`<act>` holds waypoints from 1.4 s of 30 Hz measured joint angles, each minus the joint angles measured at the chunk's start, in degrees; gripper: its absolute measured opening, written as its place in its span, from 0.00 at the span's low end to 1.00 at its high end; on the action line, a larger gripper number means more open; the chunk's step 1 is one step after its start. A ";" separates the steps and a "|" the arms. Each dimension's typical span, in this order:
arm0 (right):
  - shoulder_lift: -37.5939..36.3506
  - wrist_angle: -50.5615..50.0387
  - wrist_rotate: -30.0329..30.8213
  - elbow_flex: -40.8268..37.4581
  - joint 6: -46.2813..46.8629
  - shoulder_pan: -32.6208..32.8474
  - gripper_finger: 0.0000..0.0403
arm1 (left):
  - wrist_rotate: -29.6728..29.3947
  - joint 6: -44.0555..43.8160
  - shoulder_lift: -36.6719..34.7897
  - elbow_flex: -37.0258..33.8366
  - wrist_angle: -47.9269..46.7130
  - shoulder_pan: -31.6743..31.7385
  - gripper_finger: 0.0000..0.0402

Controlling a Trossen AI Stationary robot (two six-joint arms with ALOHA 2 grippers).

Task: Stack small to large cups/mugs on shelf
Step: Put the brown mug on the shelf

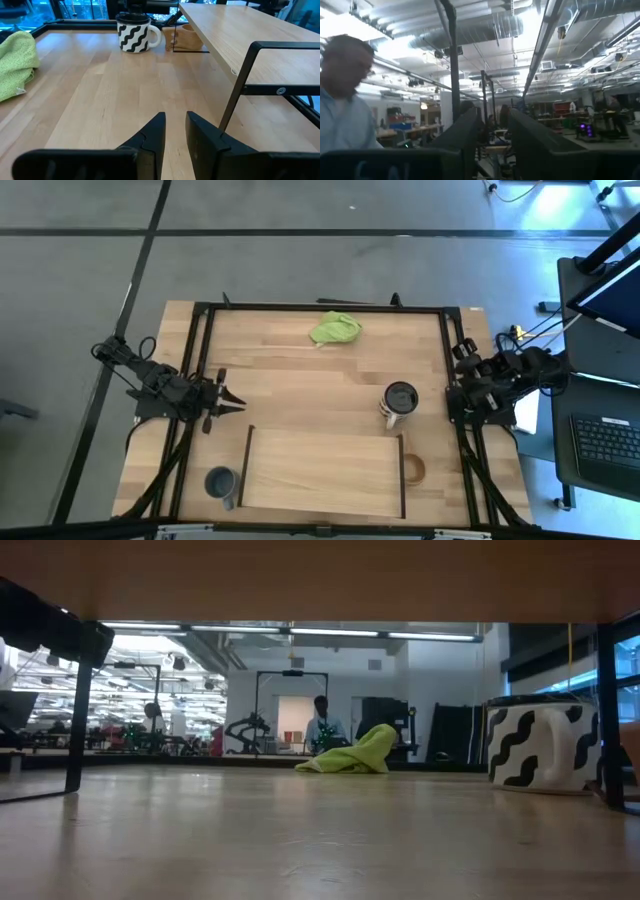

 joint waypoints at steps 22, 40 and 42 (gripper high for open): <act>0.01 1.66 1.94 -0.09 -5.98 0.00 0.28 | 0.00 0.00 0.00 0.00 0.00 -0.02 0.17; 0.92 -21.95 14.90 25.98 -5.49 -0.02 0.28 | 0.00 0.00 0.00 0.00 0.00 0.00 0.17; 0.94 -21.43 14.90 28.02 -3.38 0.00 0.28 | 0.00 0.00 0.00 0.00 0.00 -0.02 0.17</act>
